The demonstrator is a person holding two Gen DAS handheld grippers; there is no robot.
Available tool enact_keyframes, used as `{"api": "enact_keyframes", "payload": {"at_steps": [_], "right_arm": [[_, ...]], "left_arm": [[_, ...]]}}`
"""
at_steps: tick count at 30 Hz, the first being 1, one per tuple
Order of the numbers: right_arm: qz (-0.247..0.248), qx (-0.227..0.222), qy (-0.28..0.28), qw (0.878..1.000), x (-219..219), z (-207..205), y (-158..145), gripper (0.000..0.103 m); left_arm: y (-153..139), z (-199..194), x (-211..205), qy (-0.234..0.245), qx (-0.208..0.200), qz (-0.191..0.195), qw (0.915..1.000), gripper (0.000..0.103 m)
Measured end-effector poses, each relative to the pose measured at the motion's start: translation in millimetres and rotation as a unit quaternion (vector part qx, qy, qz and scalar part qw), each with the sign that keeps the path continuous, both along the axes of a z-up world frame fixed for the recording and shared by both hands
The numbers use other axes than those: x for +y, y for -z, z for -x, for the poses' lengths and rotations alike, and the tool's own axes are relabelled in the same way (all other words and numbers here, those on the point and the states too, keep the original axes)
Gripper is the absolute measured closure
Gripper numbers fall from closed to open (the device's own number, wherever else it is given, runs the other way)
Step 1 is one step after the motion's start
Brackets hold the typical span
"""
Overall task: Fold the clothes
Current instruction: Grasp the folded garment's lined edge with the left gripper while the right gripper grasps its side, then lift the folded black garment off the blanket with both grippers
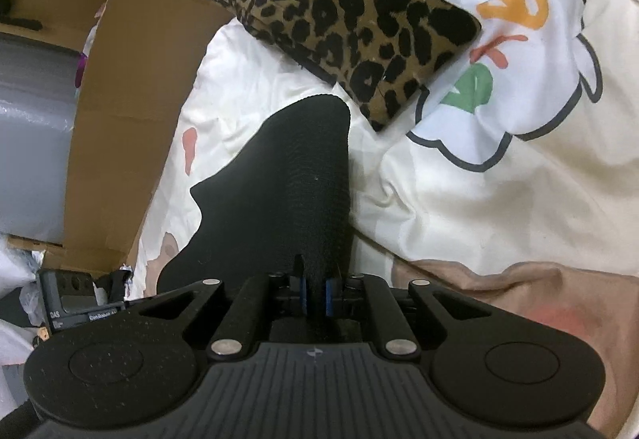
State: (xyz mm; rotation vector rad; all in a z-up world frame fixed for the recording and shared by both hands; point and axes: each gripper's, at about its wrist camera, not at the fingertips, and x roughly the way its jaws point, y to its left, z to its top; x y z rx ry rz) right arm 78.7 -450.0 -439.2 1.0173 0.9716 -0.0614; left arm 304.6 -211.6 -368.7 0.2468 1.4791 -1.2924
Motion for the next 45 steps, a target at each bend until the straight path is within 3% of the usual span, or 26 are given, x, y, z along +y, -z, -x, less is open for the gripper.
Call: {"api": "enact_keyframes", "payload": {"at_steps": [1, 3, 4, 14, 18, 26, 28, 29, 32, 39, 45], "right_arm": [[0.003, -0.002, -0.001, 1.000, 1, 1, 1, 0.090], [-0.001, -0.008, -0.001, 1.000, 1, 3, 4, 0.067], [-0.005, -0.010, -0.001, 1.000, 1, 3, 7, 0.062], [-0.051, -0.034, -0.002, 0.998, 7, 6, 36, 0.059], [-0.075, -0.038, -0.002, 0.996, 9, 8, 41, 0.059], [-0.085, -0.041, -0.019, 0.995, 22, 1, 45, 0.063], [-0.081, -0.040, -0.018, 0.996, 24, -2, 44, 0.072], [-0.077, -0.039, -0.017, 0.996, 24, -3, 43, 0.077], [-0.063, -0.037, -0.017, 0.997, 26, -5, 36, 0.086], [-0.007, -0.022, -0.035, 0.999, 37, -8, 4, 0.090], [0.025, 0.001, -0.041, 0.999, 42, -11, -8, 0.090]], "left_arm": [[1, -1, 0, -0.004, 0.002, 0.002, 1.0000, 0.041], [2, -3, 0, -0.010, 0.005, 0.006, 0.9999, 0.036], [3, -4, -1, -0.013, 0.009, 0.009, 0.9998, 0.035], [18, -2, -6, -0.017, 0.049, 0.016, 0.9985, 0.021], [22, -2, -7, -0.010, 0.068, 0.014, 0.9975, 0.031], [31, -8, -8, -0.018, 0.104, 0.017, 0.9943, 0.034], [30, -7, -8, -0.021, 0.102, 0.017, 0.9944, 0.038], [30, -6, -8, -0.020, 0.096, 0.016, 0.9950, 0.048], [25, -5, -7, -0.015, 0.077, 0.009, 0.9969, 0.063], [2, 11, -17, 0.004, 0.015, -0.014, 0.9998, 0.066], [-4, 18, -19, -0.006, -0.011, -0.028, 0.9995, 0.067]]}}
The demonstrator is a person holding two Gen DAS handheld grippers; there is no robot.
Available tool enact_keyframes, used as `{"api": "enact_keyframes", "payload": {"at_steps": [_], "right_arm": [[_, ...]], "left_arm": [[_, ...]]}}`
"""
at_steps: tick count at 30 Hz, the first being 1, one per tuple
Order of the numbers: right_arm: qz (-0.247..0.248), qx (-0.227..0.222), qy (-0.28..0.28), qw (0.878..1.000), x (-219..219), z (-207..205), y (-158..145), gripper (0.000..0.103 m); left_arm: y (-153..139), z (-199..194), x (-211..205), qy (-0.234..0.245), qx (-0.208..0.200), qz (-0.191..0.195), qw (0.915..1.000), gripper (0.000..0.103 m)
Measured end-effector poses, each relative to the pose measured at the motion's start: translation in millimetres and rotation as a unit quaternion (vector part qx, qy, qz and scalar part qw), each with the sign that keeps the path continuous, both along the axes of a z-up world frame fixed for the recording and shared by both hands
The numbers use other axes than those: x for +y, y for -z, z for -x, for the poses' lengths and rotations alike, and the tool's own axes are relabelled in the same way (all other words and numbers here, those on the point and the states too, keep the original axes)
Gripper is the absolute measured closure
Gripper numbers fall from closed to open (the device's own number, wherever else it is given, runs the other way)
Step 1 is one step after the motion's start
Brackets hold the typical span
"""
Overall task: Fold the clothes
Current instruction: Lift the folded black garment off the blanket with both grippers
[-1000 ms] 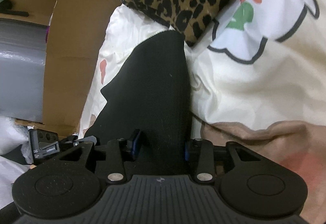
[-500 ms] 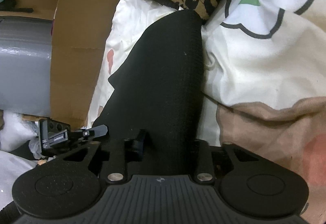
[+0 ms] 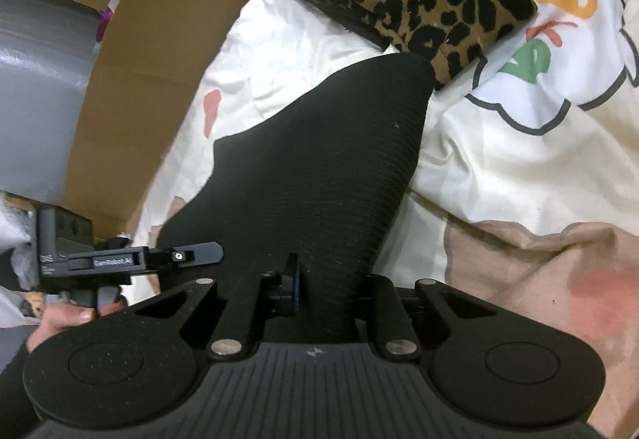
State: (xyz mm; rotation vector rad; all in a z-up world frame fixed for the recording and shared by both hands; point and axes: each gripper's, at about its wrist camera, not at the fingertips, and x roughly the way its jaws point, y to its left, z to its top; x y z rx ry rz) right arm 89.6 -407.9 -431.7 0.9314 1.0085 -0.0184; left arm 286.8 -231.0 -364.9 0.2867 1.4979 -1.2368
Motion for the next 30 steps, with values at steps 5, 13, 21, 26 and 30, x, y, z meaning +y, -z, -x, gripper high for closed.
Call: {"api": "enact_keyframes", "payload": {"at_steps": [5, 13, 21, 26, 30], "right_arm": [[0.025, 0.029, -0.002, 0.999, 6, -9, 9, 0.090], [0.058, 0.042, -0.014, 0.997, 15, -18, 4, 0.091], [0.086, 0.028, -0.043, 0.995, 29, -25, -35, 0.091], [0.097, 0.008, -0.066, 0.993, 38, -27, -72, 0.092], [0.109, -0.008, -0.089, 0.990, 47, -28, -105, 0.092]], "left_arm": [[-4, 8, 1, -0.011, -0.027, -0.003, 0.9996, 0.067], [-22, 19, 4, -0.039, -0.054, -0.010, 0.9978, 0.069], [-66, 35, 30, -0.100, -0.089, -0.014, 0.9909, 0.070], [-100, 46, 54, -0.145, -0.099, -0.006, 0.9844, 0.070], [-129, 54, 70, -0.179, -0.106, -0.008, 0.9781, 0.070]]}}
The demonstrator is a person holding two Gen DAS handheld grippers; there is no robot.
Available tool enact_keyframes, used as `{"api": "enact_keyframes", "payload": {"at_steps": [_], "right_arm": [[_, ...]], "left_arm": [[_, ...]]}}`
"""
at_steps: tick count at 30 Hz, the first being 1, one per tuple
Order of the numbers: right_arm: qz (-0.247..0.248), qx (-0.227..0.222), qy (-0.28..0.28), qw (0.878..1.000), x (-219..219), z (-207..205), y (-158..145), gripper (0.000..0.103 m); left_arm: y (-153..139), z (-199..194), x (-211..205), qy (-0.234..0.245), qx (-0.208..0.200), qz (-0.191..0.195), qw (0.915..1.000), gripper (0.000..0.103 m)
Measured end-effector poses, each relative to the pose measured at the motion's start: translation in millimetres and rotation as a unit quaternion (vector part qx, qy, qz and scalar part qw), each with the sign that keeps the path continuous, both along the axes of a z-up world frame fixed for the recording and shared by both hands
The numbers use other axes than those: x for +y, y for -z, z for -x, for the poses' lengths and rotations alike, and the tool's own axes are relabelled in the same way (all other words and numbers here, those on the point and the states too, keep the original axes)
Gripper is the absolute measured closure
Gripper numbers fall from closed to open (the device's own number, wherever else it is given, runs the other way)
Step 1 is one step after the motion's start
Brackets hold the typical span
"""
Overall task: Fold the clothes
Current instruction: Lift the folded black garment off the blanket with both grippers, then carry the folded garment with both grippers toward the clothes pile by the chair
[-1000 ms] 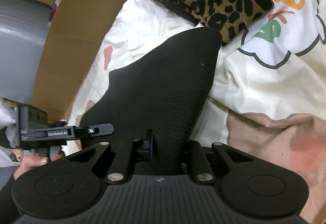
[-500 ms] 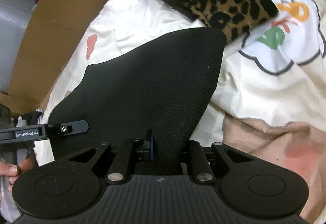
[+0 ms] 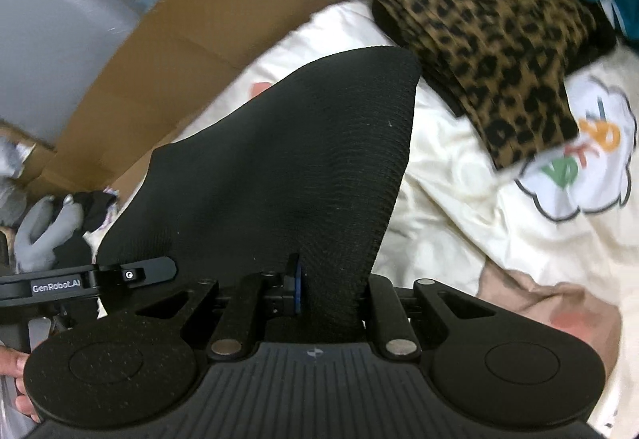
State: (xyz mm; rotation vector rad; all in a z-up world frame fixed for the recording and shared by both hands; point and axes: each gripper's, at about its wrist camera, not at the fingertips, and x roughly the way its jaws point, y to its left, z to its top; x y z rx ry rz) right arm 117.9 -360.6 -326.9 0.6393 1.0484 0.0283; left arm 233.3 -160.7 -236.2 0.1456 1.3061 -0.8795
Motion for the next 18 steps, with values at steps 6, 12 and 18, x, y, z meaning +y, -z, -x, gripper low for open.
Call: {"api": "enact_keyframes", "payload": {"at_steps": [6, 12, 18], "right_arm": [[0.034, -0.038, -0.050, 0.997, 17, -5, -67, 0.092], [0.055, -0.089, -0.078, 0.992, 22, -7, -139, 0.092], [0.065, -0.130, -0.087, 0.986, 22, -7, -205, 0.092]], "left_arm": [[-60, 8, 21, -0.041, -0.023, 0.022, 0.9986, 0.070], [-131, 16, 31, -0.059, -0.060, 0.049, 0.9952, 0.070], [-199, 25, 34, -0.070, -0.100, 0.068, 0.9902, 0.070]]}}
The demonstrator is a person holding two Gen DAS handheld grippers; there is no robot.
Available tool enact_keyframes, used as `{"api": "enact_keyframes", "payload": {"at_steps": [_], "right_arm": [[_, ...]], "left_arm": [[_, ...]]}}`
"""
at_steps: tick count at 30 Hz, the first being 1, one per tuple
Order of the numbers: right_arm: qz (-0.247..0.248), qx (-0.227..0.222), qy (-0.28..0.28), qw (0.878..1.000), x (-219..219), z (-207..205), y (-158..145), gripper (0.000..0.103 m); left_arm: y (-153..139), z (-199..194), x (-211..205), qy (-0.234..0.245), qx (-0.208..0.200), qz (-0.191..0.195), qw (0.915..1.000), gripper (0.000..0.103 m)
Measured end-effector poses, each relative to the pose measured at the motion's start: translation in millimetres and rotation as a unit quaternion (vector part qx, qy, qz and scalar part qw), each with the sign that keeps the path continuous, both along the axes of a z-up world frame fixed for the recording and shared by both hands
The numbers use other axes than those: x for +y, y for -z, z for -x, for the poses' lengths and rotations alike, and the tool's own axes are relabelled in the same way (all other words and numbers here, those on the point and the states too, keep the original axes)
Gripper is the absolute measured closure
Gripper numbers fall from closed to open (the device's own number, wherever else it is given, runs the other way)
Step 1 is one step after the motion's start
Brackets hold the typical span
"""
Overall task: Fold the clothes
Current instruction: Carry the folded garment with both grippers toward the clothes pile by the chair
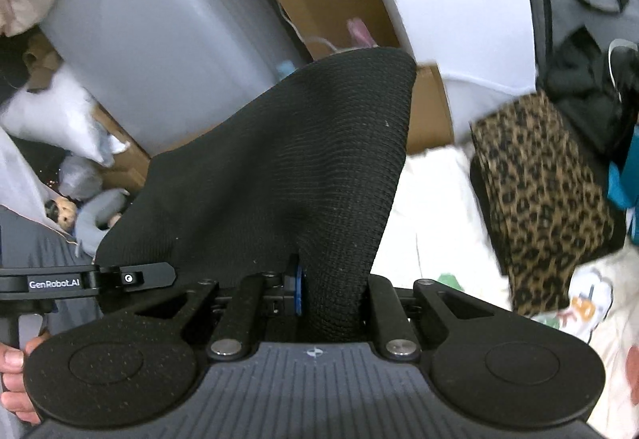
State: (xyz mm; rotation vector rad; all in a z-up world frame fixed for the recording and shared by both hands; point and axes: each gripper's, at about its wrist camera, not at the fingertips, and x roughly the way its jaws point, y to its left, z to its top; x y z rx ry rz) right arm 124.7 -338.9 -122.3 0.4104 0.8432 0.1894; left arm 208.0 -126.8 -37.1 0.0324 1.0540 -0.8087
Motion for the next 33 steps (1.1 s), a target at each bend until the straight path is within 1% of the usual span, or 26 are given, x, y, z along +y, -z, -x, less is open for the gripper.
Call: {"api": "enact_keyframes", "payload": {"at_steps": [9, 15, 18, 25, 30, 33], "right_arm": [[0.020, -0.064, -0.015, 0.998, -1, 5, -97, 0.092], [0.038, -0.097, -0.014, 0.994, -6, 23, -145, 0.092], [0.048, -0.110, -0.016, 0.993, -7, 39, -161, 0.092], [0.065, -0.127, -0.008, 0.990, -17, 80, -188, 0.092], [0.066, -0.135, 0.003, 0.989, -27, 104, -199, 0.092], [0.071, -0.139, 0.008, 0.988, -32, 117, -206, 0.092]], "left_arm": [[-77, 22, 11, -0.011, -0.035, 0.050, 0.9981, 0.070], [-108, 45, 12, -0.009, -0.051, 0.076, 0.9958, 0.070], [-115, 56, 15, -0.008, -0.053, 0.087, 0.9947, 0.070], [-128, 89, 16, 0.006, -0.063, 0.104, 0.9926, 0.070], [-133, 108, 15, 0.006, -0.063, 0.119, 0.9909, 0.070], [-134, 118, 12, 0.016, -0.066, 0.129, 0.9893, 0.070]]}}
